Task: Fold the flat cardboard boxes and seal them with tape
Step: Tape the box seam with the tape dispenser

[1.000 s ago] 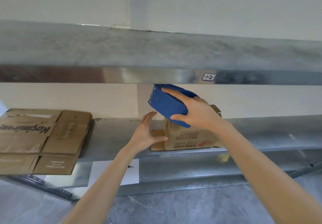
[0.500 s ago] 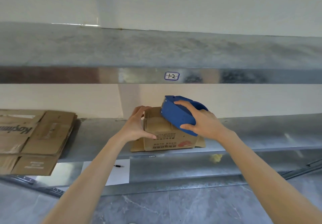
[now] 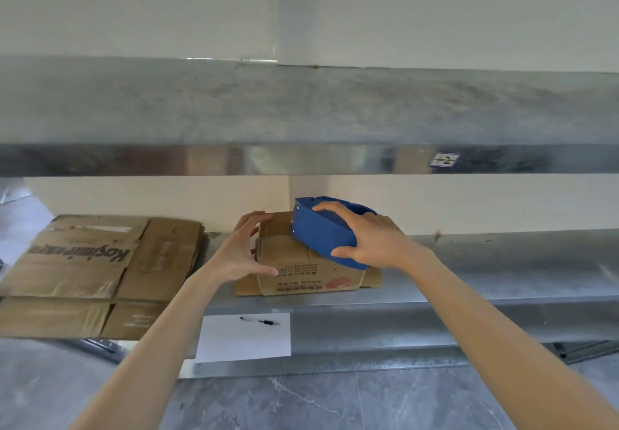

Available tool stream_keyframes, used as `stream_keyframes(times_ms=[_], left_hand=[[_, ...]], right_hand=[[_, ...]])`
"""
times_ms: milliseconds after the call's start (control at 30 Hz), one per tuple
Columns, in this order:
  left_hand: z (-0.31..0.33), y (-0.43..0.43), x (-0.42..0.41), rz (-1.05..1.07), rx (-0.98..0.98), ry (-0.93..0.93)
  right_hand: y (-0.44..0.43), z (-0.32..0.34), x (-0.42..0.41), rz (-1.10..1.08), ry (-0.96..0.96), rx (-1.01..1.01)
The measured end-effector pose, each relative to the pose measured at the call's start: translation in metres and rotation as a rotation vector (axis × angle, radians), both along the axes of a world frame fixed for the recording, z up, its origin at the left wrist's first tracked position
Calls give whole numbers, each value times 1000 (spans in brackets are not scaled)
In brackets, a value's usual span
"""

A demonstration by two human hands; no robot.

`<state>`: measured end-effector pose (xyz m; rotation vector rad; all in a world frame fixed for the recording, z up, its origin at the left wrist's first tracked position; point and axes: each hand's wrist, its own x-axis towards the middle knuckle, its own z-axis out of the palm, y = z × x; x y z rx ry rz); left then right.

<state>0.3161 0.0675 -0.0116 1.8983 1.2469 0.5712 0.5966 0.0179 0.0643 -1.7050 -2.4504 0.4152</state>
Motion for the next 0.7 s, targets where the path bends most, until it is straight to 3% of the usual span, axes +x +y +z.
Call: stream_keyframes(times_ms=[300,467,633,700], left_hand=[[-11,3,-11,-69,-33,-104],[1,2,-16,-85,-100,-29],[28,8,-22,0,-148,-421],[44,12,-18,21,-137,-489]], right_hand=[[-4,1,-18,-112,-5,-45],[-8,9,-23,-108,-67,8],[-15,29,-30,-76,11,66],[-18,34,-36,-40,14,68]])
